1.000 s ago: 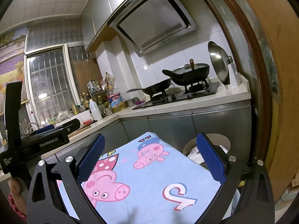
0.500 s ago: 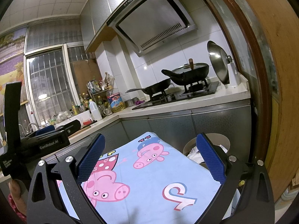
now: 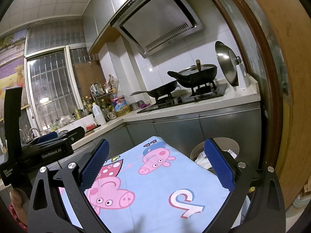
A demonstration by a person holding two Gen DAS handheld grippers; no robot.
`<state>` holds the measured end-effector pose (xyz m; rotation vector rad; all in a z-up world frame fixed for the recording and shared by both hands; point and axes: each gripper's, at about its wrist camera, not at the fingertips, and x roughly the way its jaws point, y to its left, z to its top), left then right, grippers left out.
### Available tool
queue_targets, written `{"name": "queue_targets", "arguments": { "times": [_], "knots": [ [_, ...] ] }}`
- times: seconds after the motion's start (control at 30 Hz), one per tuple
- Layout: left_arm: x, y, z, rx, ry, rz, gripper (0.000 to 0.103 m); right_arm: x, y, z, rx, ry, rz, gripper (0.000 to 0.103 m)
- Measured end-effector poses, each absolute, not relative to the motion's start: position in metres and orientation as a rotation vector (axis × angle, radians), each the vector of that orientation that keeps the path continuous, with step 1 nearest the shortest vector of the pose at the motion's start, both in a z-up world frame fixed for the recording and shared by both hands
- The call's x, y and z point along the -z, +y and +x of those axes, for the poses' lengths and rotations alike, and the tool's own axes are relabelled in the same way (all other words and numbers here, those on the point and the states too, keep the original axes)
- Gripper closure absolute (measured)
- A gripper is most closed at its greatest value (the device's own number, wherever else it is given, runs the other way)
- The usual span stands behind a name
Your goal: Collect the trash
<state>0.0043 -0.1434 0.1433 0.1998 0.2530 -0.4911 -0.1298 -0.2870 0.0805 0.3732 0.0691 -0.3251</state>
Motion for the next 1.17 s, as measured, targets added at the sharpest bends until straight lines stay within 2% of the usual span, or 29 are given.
{"name": "queue_targets", "arguments": {
  "times": [0.5,1.17],
  "knots": [
    [-0.140,-0.143,0.005,0.498,0.258,0.202,0.004,-0.082,-0.286,-0.130,0.327,0.071,0.374,0.006],
    [-0.116,-0.151,0.012,0.547,0.378,0.205,0.004,-0.076,-0.280,-0.133,0.336,0.109,0.405,0.006]
  ]
}}
